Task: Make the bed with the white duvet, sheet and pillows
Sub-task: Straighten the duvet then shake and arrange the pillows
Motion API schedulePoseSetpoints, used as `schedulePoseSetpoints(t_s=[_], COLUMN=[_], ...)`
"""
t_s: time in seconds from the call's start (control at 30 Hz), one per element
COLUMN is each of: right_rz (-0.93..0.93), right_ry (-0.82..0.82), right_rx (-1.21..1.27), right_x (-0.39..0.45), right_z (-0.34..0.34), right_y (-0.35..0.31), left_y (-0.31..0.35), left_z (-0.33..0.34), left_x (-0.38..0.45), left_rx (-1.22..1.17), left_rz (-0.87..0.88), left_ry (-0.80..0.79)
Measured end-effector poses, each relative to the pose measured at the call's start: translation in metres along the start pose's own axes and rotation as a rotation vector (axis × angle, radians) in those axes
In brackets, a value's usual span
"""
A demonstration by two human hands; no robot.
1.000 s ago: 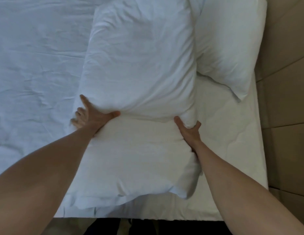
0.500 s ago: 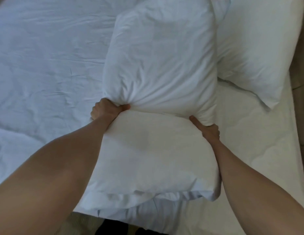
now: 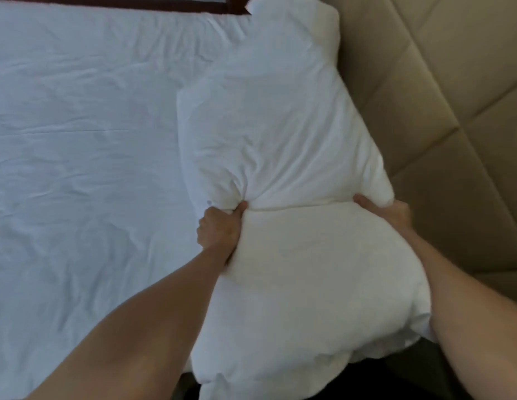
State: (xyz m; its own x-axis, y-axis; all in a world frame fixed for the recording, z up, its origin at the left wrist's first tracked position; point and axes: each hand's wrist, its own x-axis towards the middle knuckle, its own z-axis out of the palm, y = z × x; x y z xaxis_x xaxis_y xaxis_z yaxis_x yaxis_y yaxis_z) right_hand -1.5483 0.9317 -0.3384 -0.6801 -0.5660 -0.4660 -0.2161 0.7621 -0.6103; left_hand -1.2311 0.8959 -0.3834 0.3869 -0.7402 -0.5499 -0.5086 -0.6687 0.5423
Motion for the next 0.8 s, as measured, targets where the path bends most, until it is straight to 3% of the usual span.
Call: schedulePoseSetpoints(t_s=[0.17,0.3,0.5,0.63,0.8], right_rz=[0.244,0.192,0.091,0.077,-0.05], right_ry=[0.07,-0.018,-0.04,-0.018,-0.069], right_rx=[-0.089,-0.122,-0.299,-0.35,-0.375], right_x=[0.029,0.026,-0.021,-0.034,-0.04], right_z=[-0.108,-0.116,-0.096,-0.097,-0.082], right_y=[0.107,0.139,0.12,0.094,0.034], left_y=[0.029,0.039,0.039,0.062,0.093], left_z=[0.106,0.146,0.122,0.097,0.064], left_x=[-0.079,-0.113,-0.108,-0.12,-0.102], left_rx=[0.133,0.223,0.458,0.568,0.608], left_rz=[0.185,0.223,0.159,0.148,0.295], left_ry=[-0.172,-0.203,-0.11,-0.197,-0.336])
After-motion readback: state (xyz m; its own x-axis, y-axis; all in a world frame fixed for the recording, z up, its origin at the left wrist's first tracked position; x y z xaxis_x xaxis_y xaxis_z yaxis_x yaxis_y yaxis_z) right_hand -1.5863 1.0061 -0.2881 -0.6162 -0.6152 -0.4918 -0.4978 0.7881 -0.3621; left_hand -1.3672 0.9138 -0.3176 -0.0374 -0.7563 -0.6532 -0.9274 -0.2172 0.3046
